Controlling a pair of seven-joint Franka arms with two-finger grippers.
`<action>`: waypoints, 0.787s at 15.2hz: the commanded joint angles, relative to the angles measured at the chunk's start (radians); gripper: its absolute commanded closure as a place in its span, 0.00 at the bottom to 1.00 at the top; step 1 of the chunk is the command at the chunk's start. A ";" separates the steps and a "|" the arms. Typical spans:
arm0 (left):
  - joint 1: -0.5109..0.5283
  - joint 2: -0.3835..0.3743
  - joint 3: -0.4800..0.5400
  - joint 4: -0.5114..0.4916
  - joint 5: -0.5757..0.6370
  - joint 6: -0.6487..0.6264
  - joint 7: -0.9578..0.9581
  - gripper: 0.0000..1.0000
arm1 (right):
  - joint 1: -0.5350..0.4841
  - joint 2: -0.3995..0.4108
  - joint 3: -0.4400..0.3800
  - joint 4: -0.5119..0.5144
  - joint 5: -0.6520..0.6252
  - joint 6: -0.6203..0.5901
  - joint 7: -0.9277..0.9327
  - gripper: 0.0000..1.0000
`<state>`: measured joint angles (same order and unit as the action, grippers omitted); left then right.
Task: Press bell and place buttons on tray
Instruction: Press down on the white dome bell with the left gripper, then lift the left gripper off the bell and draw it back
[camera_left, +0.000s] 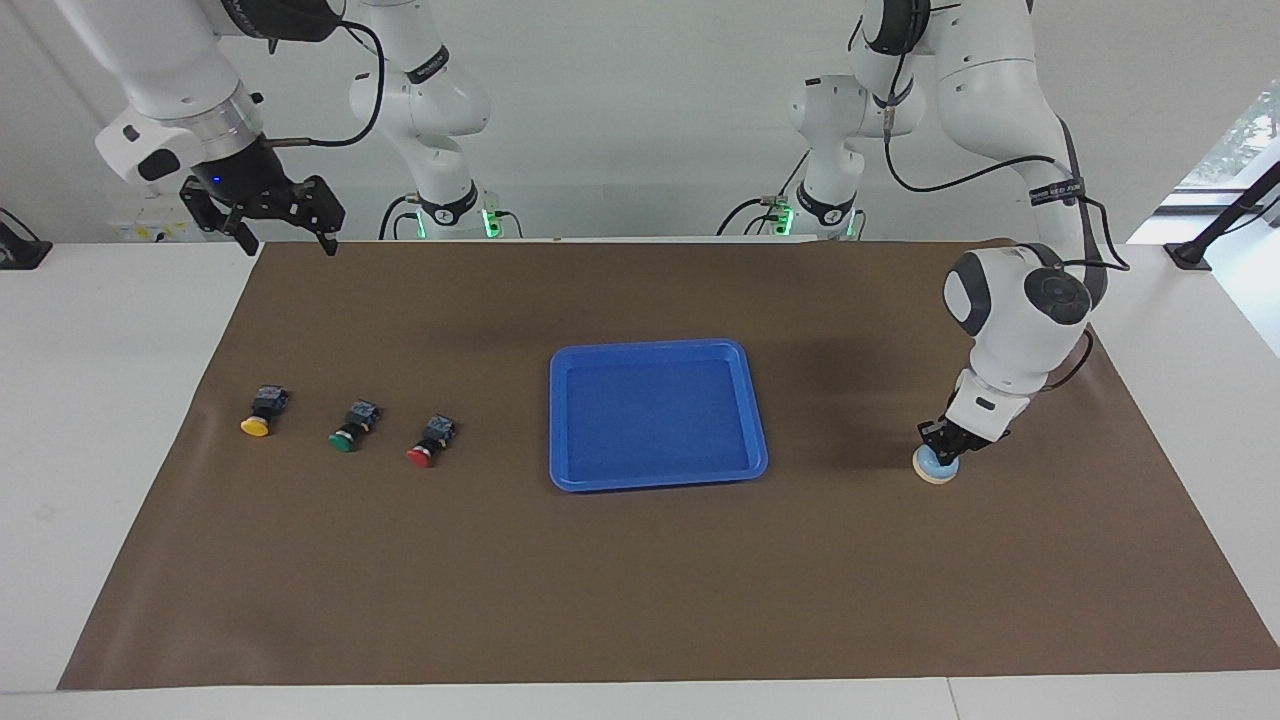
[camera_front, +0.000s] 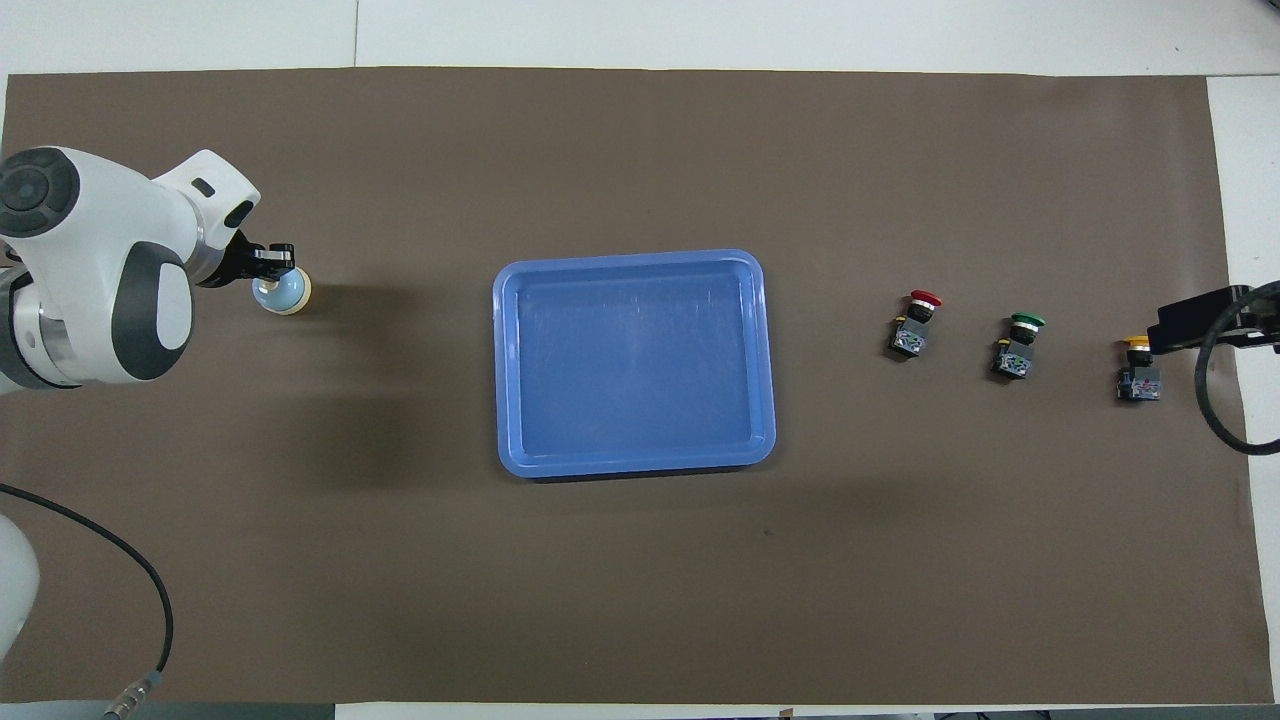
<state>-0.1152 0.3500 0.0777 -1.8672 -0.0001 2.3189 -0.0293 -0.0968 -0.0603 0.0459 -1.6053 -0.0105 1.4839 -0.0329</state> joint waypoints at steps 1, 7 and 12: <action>-0.011 0.029 0.011 0.000 0.002 0.027 -0.014 1.00 | -0.009 -0.024 0.000 -0.028 0.024 0.007 -0.022 0.00; 0.002 -0.145 0.022 0.088 0.002 -0.297 -0.011 0.80 | -0.009 -0.024 0.000 -0.028 0.024 0.006 -0.022 0.00; 0.005 -0.320 0.024 0.086 0.002 -0.447 -0.014 0.00 | -0.009 -0.024 0.000 -0.028 0.024 0.006 -0.022 0.00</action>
<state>-0.1117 0.1033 0.1004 -1.7490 -0.0001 1.9167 -0.0324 -0.0968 -0.0603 0.0459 -1.6053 -0.0105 1.4839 -0.0329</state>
